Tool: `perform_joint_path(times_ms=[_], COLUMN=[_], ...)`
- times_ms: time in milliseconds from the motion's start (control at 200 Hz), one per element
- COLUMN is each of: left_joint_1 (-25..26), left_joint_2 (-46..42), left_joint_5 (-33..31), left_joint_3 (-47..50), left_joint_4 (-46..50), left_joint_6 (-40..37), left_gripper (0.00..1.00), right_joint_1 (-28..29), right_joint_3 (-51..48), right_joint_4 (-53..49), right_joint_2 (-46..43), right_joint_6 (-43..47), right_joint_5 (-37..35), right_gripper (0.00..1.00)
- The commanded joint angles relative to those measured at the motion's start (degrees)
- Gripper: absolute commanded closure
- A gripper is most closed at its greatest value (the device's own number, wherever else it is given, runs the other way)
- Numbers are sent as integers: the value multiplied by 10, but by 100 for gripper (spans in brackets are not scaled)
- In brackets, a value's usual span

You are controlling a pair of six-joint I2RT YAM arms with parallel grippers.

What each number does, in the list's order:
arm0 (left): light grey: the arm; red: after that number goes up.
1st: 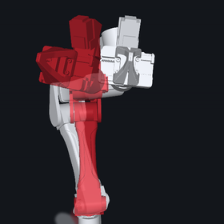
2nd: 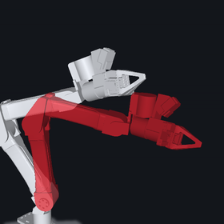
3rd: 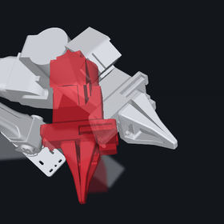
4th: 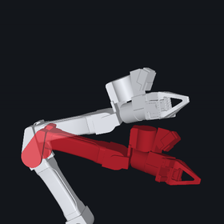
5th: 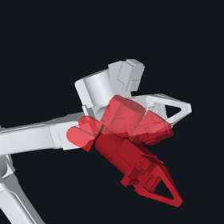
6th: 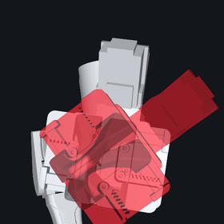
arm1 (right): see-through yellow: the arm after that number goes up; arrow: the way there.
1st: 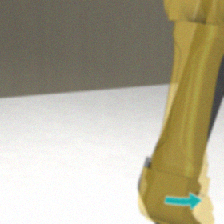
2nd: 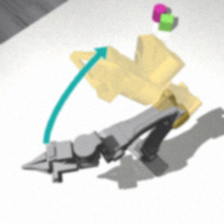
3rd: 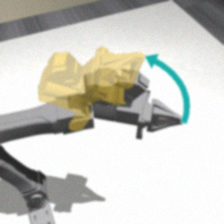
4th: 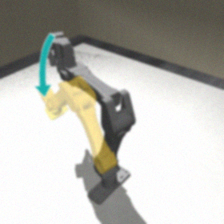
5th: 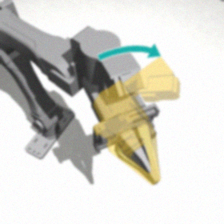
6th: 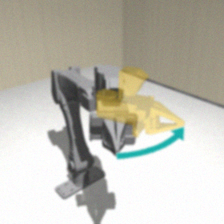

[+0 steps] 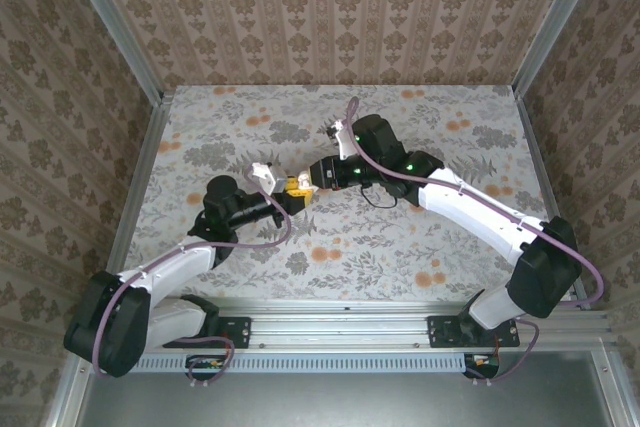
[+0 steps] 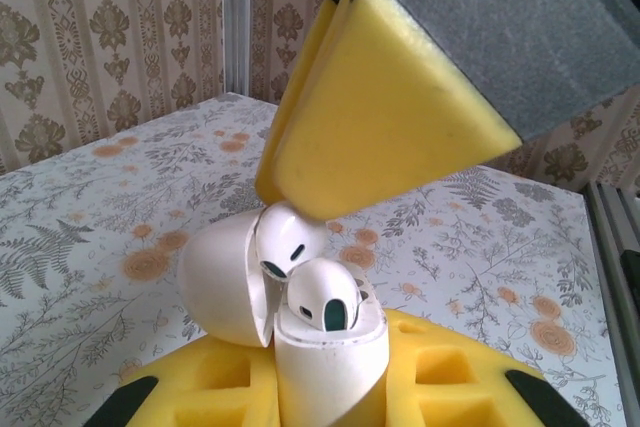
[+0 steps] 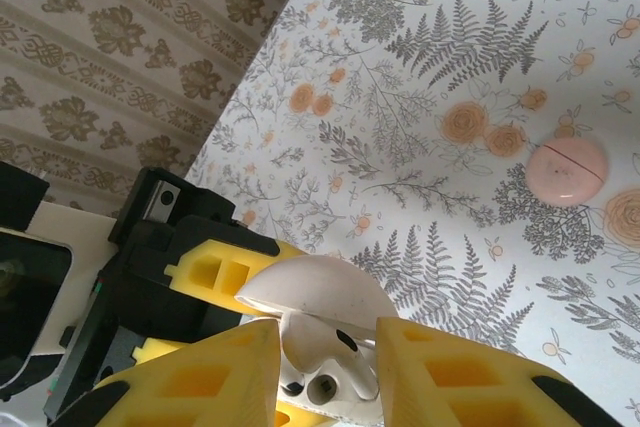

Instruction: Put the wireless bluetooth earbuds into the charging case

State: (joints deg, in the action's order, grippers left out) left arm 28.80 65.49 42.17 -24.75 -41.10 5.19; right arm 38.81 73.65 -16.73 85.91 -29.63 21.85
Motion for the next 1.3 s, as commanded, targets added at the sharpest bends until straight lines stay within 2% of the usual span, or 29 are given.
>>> perform_joint_path(times_ms=[0,415,625,870,1295], left_joint_1=[5,6,6,8,23], left_joint_2=[-6,-5,-5,1,27], left_joint_5=[6,3,2,-4,-2], left_joint_3=[-17,-19,-23,-26,-32], left_joint_4=[5,10,13,29,28], left_joint_6=[-16,-18,-18,-30,-39], left_gripper=[90,91,90,91,91], right_joint_1=[-11,-14,-14,-14,-22], right_joint_3=[-15,-28,-28,-26,-47], right_joint_4=[33,31,2,-42,-7], right_joint_2=[8,7,2,-2,16], right_joint_6=[-32,-36,-22,-12,-25], right_joint_5=[52,103,83,19,23], right_gripper=[68,68,68,67,68])
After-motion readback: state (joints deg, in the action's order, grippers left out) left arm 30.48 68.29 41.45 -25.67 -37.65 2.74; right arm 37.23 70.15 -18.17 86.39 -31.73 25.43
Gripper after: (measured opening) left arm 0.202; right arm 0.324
